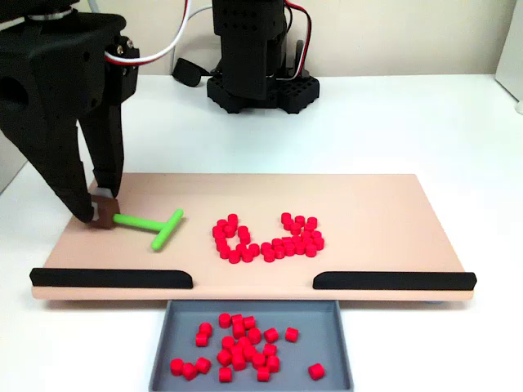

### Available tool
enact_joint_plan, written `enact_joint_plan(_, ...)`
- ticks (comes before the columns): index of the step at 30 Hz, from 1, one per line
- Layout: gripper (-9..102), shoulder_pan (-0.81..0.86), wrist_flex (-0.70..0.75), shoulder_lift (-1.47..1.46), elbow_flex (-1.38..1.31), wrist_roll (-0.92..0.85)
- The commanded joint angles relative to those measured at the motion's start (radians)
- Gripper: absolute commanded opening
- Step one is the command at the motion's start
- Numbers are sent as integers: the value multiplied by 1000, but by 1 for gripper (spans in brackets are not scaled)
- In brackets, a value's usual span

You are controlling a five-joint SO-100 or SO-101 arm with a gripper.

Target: Push granules from right to the grey container

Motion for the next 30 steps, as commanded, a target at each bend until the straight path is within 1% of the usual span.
enact_joint_plan(1,0,-17,-20,9,-35,-451)
enact_joint_plan(13,0,-46,-67,-20,-35,-360)
enact_joint_plan(30,0,-66,-69,-14,-35,-184)
